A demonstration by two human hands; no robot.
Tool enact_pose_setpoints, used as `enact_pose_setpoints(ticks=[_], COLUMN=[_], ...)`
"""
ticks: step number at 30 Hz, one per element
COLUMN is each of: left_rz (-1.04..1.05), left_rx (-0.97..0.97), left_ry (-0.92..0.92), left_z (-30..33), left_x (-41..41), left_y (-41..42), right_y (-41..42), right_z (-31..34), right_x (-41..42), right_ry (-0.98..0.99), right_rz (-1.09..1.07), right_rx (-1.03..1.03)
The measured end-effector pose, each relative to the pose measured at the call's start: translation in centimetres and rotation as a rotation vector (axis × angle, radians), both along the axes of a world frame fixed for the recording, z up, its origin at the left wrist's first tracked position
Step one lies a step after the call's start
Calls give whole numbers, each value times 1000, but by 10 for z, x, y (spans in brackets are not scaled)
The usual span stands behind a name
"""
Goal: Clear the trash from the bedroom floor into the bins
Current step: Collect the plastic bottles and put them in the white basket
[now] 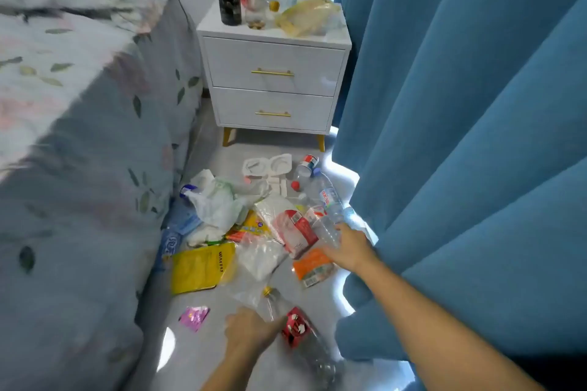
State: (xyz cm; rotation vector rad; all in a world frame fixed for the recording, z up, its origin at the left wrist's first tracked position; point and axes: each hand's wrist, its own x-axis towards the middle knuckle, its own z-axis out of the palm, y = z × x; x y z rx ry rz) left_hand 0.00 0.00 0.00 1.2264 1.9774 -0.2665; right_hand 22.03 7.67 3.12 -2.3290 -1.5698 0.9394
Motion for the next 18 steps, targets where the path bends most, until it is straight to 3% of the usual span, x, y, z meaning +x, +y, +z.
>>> enact_pose_setpoints(ticks=[3, 8, 13, 18], left_rz=[-11, 290, 573, 486], left_rx=[-134, -310, -106, -42], left_ry=[-72, -433, -638, -574], left_z=[-57, -132, -192, -214], left_x=[13, 35, 66, 73], left_y=[17, 25, 18, 39], right_y=[7, 43, 84, 120], right_z=[-63, -136, -192, -223], right_x=[14, 29, 37, 47], right_ry=[-10, -27, -28, -42], right_rz=[-40, -136, -189, -213], right_rx=[30, 111, 124, 65])
